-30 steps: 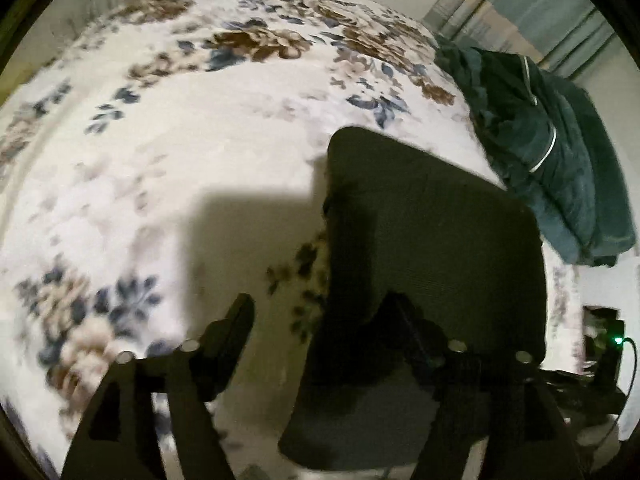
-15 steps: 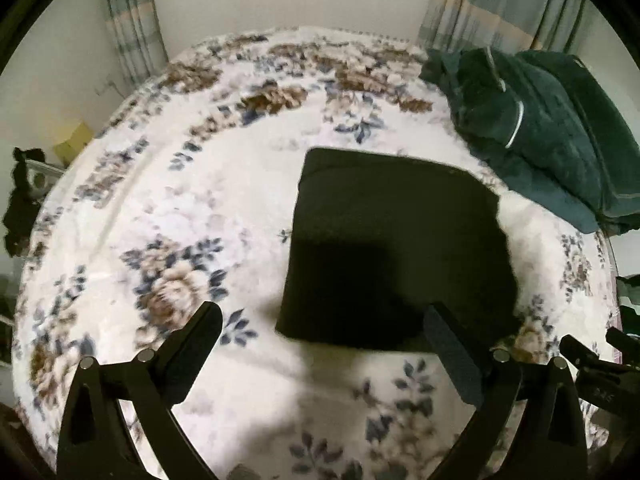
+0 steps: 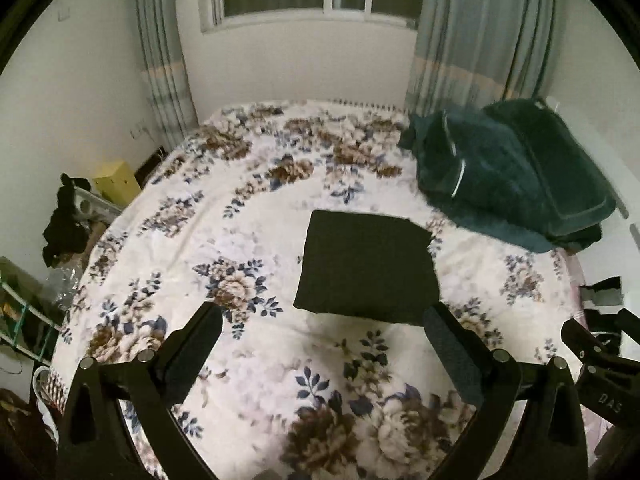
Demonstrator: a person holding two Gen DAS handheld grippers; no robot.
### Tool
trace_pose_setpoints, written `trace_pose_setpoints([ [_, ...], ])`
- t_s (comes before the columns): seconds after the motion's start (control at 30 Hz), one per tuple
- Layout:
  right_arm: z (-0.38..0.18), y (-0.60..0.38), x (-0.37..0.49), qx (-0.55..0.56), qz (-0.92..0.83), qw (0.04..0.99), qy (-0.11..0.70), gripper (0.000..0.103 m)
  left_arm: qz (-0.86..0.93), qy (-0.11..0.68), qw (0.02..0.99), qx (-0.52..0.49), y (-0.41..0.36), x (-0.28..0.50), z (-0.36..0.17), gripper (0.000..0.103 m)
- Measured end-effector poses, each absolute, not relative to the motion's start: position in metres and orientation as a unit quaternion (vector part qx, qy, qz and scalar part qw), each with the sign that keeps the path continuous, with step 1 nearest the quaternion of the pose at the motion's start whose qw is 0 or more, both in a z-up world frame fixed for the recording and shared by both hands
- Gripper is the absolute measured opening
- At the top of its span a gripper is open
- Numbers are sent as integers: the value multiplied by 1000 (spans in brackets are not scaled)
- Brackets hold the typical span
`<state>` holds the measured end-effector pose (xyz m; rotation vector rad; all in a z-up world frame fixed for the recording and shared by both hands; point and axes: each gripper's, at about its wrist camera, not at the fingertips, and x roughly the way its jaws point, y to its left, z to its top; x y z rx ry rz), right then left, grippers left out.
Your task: Fold small clothes
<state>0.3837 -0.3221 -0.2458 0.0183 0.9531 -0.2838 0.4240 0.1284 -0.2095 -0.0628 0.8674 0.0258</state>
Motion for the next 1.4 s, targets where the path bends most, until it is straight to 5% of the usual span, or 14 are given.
trace_pose_setpoints([
  [0.63, -53, -296, 196, 8, -117, 934, 339, 103, 1, 337, 941, -20, 114, 273, -82, 103],
  [1.4, -21, -309, 149, 17, -100, 944, 315, 103, 4, 305, 952, -22, 103, 227, -55, 103],
])
